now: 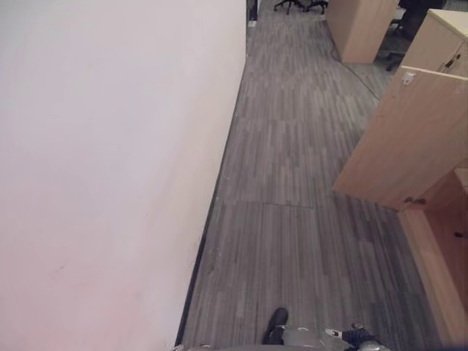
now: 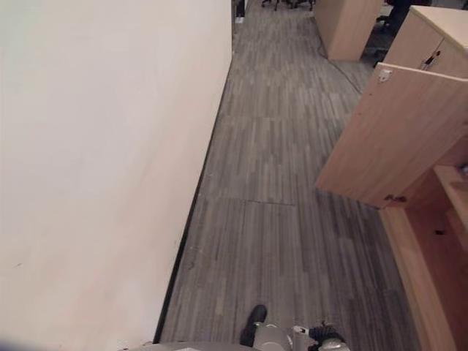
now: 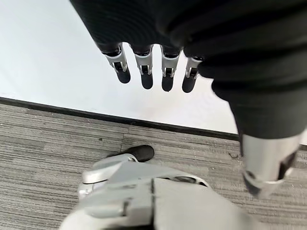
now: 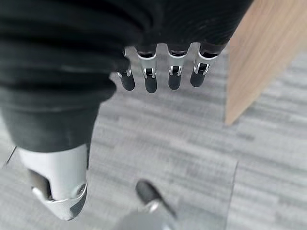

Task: Put the empty folder in the office cabinet

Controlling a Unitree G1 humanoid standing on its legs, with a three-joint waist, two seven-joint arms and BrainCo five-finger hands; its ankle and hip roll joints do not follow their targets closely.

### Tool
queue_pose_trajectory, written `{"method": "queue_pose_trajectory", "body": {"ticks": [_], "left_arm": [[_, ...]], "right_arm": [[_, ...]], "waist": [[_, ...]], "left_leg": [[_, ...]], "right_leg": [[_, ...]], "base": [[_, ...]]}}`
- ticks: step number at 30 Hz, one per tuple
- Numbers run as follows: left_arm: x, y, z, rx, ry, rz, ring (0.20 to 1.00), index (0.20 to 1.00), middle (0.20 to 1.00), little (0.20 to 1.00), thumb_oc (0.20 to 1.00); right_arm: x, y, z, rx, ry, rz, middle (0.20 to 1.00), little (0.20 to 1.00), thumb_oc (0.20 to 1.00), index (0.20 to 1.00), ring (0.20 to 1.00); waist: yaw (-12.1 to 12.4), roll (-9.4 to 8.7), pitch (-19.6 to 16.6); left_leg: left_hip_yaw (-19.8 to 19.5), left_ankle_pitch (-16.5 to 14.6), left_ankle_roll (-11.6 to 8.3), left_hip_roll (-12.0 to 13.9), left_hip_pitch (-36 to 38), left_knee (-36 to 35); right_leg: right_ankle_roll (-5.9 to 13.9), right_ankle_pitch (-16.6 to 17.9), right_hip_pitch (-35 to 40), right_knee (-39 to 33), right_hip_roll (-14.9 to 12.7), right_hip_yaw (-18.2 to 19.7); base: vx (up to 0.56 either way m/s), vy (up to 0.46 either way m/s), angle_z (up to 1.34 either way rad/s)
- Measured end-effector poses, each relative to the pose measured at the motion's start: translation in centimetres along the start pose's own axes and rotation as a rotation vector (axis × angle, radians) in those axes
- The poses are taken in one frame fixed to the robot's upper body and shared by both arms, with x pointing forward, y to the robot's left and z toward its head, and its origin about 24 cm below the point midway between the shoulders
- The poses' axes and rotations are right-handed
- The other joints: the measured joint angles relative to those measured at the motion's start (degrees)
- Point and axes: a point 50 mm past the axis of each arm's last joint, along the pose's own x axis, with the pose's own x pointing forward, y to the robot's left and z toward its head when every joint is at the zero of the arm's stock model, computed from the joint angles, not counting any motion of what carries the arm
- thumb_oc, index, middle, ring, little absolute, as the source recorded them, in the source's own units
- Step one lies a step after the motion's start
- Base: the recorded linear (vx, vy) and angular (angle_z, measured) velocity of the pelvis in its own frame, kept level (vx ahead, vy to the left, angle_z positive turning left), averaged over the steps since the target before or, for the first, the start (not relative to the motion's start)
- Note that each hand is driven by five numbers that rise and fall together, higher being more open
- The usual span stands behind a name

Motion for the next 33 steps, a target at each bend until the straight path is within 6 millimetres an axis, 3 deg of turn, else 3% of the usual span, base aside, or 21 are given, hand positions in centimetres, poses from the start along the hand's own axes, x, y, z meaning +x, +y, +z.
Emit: {"method": "queue_pose_trajectory", "body": {"ticks": [4, 7, 8, 9, 10, 11, 12, 14, 15, 16, 17, 18, 19, 22, 23, 26, 28, 29, 31, 33], "left_arm": [[0.2, 0.9, 0.6, 0.003, -0.018, 0.036, 1.000, 1.000, 1.000, 1.000, 1.000], [0.2, 1.5, 0.5, 0.006, -0.015, 0.052, 1.000, 1.000, 1.000, 1.000, 1.000], [0.3, 2.1, 0.5, 0.008, -0.013, 0.068, 1.000, 1.000, 1.000, 1.000, 1.000], [0.2, 2.2, 0.1, 0.009, -0.003, 0.071, 1.000, 1.000, 1.000, 1.000, 1.000], [0.3, 2.2, 0.3, 0.002, -0.007, 0.071, 1.000, 1.000, 1.000, 1.000, 1.000], [0.3, 2.2, 1.0, -0.020, -0.040, 0.067, 1.000, 1.000, 1.000, 1.000, 1.000], [0.3, 1.9, 1.5, -0.022, -0.062, 0.059, 1.000, 1.000, 1.000, 1.000, 1.000], [0.2, 1.9, 1.1, -0.023, -0.050, 0.060, 1.000, 1.000, 1.000, 1.000, 1.000], [0.2, 1.9, 0.9, -0.020, -0.037, 0.059, 1.000, 1.000, 1.000, 1.000, 1.000], [0.2, 1.8, 0.8, -0.019, -0.031, 0.056, 1.000, 1.000, 1.000, 1.000, 1.000], [0.2, 1.7, 0.2, -0.017, -0.011, 0.054, 1.000, 1.000, 1.000, 1.000, 1.000], [0.2, 1.6, -0.1, -0.016, 0.000, 0.052, 1.000, 1.000, 1.000, 1.000, 1.000], [0.1, 1.3, -0.9, -0.014, 0.025, 0.047, 1.000, 1.000, 1.000, 1.000, 1.000], [0.0, 1.3, -1.2, -0.013, 0.035, 0.044, 1.000, 1.000, 1.000, 1.000, 1.000], [0.0, 1.1, -0.9, -0.014, 0.026, 0.039, 1.000, 1.000, 1.000, 1.000, 1.000], [0.0, 1.0, -1.0, -0.014, 0.019, 0.033, 1.000, 1.000, 1.000, 1.000, 1.000], [0.1, 0.8, 0.5, -0.020, -0.029, 0.026, 1.000, 1.000, 1.000, 1.000, 1.000], [0.1, 0.9, 0.7, -0.018, -0.028, 0.031, 1.000, 1.000, 1.000, 1.000, 1.000], [0.2, 1.2, 1.9, -0.021, -0.067, 0.039, 1.000, 1.000, 1.000, 1.000, 1.000], [0.3, 1.5, 2.8, -0.021, -0.098, 0.046, 1.000, 1.000, 1.000, 1.000, 1.000]], "right_arm": [[-0.2, 0.5, -1.0, -0.002, 0.023, 0.012, 1.000, 1.000, 1.000, 1.000, 1.000], [-0.3, 1.5, -0.7, 0.004, 0.017, 0.036, 1.000, 1.000, 1.000, 1.000, 1.000], [-0.4, 2.5, -0.5, 0.008, 0.012, 0.061, 1.000, 1.000, 1.000, 1.000, 1.000], [-0.5, 2.8, -0.4, 0.009, 0.010, 0.067, 1.000, 1.000, 1.000, 1.000, 1.000], [-0.5, 2.9, -0.4, 0.004, 0.009, 0.070, 1.000, 1.000, 1.000, 1.000, 1.000], [-0.5, 3.0, -0.3, -0.006, 0.006, 0.073, 1.000, 1.000, 1.000, 1.000, 1.000], [-0.5, 3.0, -0.4, -0.029, 0.013, 0.071, 1.000, 1.000, 1.000, 1.000, 1.000], [-0.4, 3.0, 0.6, -0.034, -0.009, 0.073, 1.000, 1.000, 1.000, 1.000, 1.000], [-0.4, 2.9, 1.3, -0.032, -0.024, 0.071, 1.000, 1.000, 1.000, 1.000, 1.000], [-0.3, 2.8, 1.4, -0.032, -0.026, 0.069, 1.000, 1.000, 1.000, 1.000, 1.000], [-0.3, 2.7, 1.6, -0.032, -0.031, 0.065, 1.000, 1.000, 1.000, 1.000, 1.000], [-0.3, 2.7, 1.1, -0.033, -0.020, 0.065, 1.000, 1.000, 1.000, 1.000, 1.000], [-0.3, 2.6, 0.5, -0.037, 0.001, 0.064, 1.000, 1.000, 1.000, 1.000, 1.000], [-0.3, 2.5, -0.1, -0.040, 0.023, 0.062, 1.000, 1.000, 1.000, 1.000, 1.000], [-0.3, 2.3, -0.4, -0.038, 0.032, 0.056, 1.000, 1.000, 1.000, 1.000, 1.000], [-0.3, 1.8, -1.2, -0.041, 0.050, 0.045, 1.000, 1.000, 1.000, 1.000, 1.000], [-0.3, 1.5, -1.9, -0.043, 0.070, 0.036, 1.000, 1.000, 1.000, 1.000, 1.000], [-0.4, 1.7, -2.0, -0.039, 0.071, 0.043, 1.000, 1.000, 1.000, 1.000, 1.000], [-0.4, 2.0, -1.6, -0.025, 0.061, 0.050, 1.000, 1.000, 1.000, 1.000, 1.000], [-0.4, 2.4, -1.3, 0.002, 0.057, 0.059, 1.000, 1.000, 1.000, 1.000, 1.000]], "waist": [[-0.26, -0.88, -0.81], [0.14, -2.11, -0.77], [0.51, -3.13, -0.32], [0.95, -3.52, -0.21], [1.71, -3.98, 0.29], [2.94, -4.89, 1.12], [3.59, -5.05, 1.73], [3.54, -6.10, 2.40], [3.58, -6.77, 3.57], [3.82, -6.77, 3.88], [4.24, -6.17, 4.11], [4.14, -5.58, 4.31], [4.25, -3.87, 4.22], [5.11, -2.33, 4.25], [4.83, -1.78, 4.07], [4.40, -1.15, 2.33], [3.25, 0.21, 1.30], [3.36, -0.04, 1.28], [2.24, -1.20, 1.01], [1.87, -1.77, 0.62]], "left_leg": [[0.66, 0.07, -0.21, 0.93, -0.04, 1.89], [0.59, 0.73, -0.87, 2.26, -1.56, 9.57], [-1.40, 2.59, -3.47, 3.82, -5.27, 19.62], [-3.53, 4.31, -5.69, 4.62, -7.03, 24.16], [-5.73, 6.06, -5.85, 4.96, -9.79, 30.07], [-7.44, 8.57, -5.87, 5.06, -13.25, 36.82], [-9.16, 8.24, -5.73, 4.73, -17.80, 42.27], [-7.92, 7.60, -5.59, 3.04, -21.44, 37.87], [-6.99, 7.67, -5.79, 0.36, -21.62, 26.64], [-6.73, 8.21, -6.18, -0.46, -20.73, 20.22], [-6.57, 9.78, -6.80, -0.96, -20.32, 9.59], [-7.77, 11.53, -7.71, -1.30, -19.23, 4.24], [-10.81, 15.16, -9.24, -1.25, -18.91, -3.89], [-12.62, 16.72, -9.07, -1.95, -19.59, -4.83], [-12.21, 17.04, -8.10, -2.72, -17.92, -5.04], [-11.13, 17.37, -7.36, -3.18, -15.47, -4.06], [-10.68, 18.28, -5.34, -3.90, -12.90, -5.15], [-10.24, 18.65, -2.50, -4.80, -12.73, -5.07], [-8.94, 16.89, -0.39, -7.60, -11.94, -4.83], [-7.92, 15.48, 1.39, -10.25, -10.59, -4.78]], "right_leg": [[-1.31, -3.28, -1.52, 3.88, 0.21, 0.78], [-1.77, -4.06, 0.64, 1.91, 1.89, 1.42], [-2.47, -3.52, 3.58, -1.84, 3.55, 2.16], [-2.54, -3.36, 5.69, -4.35, 4.71, 2.36], [-3.36, -2.85, 7.18, -6.11, 5.44, 2.68], [-5.46, -2.29, 8.20, -7.35, 5.76, 3.27], [-5.19, -1.86, 8.56, -8.76, 6.11, 3.67], [-4.82, -1.68, 9.93, -10.87, 6.29, 4.35], [-4.34, -1.37, 11.32, -13.41, 6.27, 5.03], [-4.06, -1.18, 11.93, -14.45, 6.41, 4.98], [-2.92, -0.40, 12.94, -15.77, 7.01, 4.93], [-3.14, -0.18, 13.65, -16.36, 7.70, 4.77], [-3.18, -0.51, 15.85, -17.75, 10.00, 5.52], [-4.44, -0.16, 17.52, -18.03, 11.30, 7.14], [-2.86, -1.35, 18.90, -17.98, 11.23, 8.63], [-1.90, -2.02, 20.45, -17.94, 10.81, 10.04], [-0.51, -2.89, 20.61, -17.76, 10.42, 10.54], [0.39, -3.46, 20.47, -16.63, 9.00, 11.01], [2.71, -5.02, 19.50, -13.77, 5.50, 11.88], [3.53, -6.19, 19.29, -11.05, 2.26, 12.62]], "base": [[0.12, -0.241, -0.10], [0.08, -0.261, -0.24], [0.04, -0.218, -0.27], [0.06, -0.241, -0.23], [0.02, -0.082, -0.21], [0.03, -0.015, -0.23], [0.05, 0.033, -0.26], [0.13, 0.081, -0.15], [0.19, 0.128, -0.21], [0.22, 0.145, -0.41], [0.21, 0.116, -0.37], [0.28, 0.152, -0.37], [0.20, 0.111, -0.21], [0.27, 0.274, -0.46], [0.32, 0.283, -0.60], [0.17, 0.193, -0.33], [0.18, 0.254, -0.05], [0.14, 0.226, -0.19], [0.13, 0.234, -0.18], [0.12, 0.293, -0.08]]}}
